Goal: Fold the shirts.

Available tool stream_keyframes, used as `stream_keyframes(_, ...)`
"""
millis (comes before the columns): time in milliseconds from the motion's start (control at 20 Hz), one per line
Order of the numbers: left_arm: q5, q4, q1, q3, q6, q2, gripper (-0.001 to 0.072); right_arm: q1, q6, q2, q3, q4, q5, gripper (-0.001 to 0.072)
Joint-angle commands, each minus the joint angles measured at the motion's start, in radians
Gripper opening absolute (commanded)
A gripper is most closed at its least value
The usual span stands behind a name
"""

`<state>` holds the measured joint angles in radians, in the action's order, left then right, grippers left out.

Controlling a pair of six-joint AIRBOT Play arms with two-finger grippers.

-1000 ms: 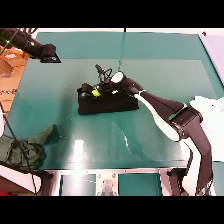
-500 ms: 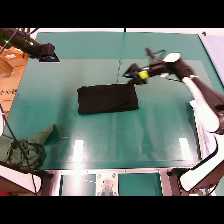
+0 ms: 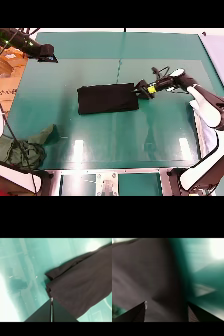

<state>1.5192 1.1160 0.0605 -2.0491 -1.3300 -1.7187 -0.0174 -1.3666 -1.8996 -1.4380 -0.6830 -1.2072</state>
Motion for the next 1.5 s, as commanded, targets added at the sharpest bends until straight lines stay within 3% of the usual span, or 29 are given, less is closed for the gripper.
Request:
stream_keyframes(0,0.0,0.007,0.0,0.0,-0.006,0.001,0.003,0.074,0.064,-0.044,0.006,0.113,0.044,0.0571)
stream_keyframes(50,0.0,0.007,0.0,0.0,-0.005,0.001,0.003,0.09,0.067,-0.044,-0.01,0.146,0.052,0.0548)
stream_keyframes(100,0.0,0.006,0.0,0.0,-0.005,0.001,0.003,0.099,0.067,-0.044,-0.033,0.175,0.053,0.031)
stream_keyframes(150,0.0,0.006,0.0,0.0,-0.006,0.001,0.003,0.102,0.066,-0.044,-0.063,0.199,0.047,0.0026)
stream_keyframes(450,0.001,0.006,0.0,0.0,-0.005,0.001,0.003,-0.016,-0.016,0.056,-0.281,0.231,-0.071,0.0019)
stream_keyframes(700,0.02,0.006,0.0,0.0,-0.004,0.001,0.003,-0.341,-0.15,0.274,-0.299,0.105,-0.095,0.002)
stream_keyframes(1050,0.027,0.006,0.0,0.0,-0.004,0.001,0.003,-0.861,-0.198,0.387,-0.299,0.085,-0.167,0.002)
stream_keyframes(1450,0.028,0.006,0.0,0.0,-0.005,0.001,0.003,-1.128,-0.285,0.439,-0.299,-0.011,-0.274,0.002)
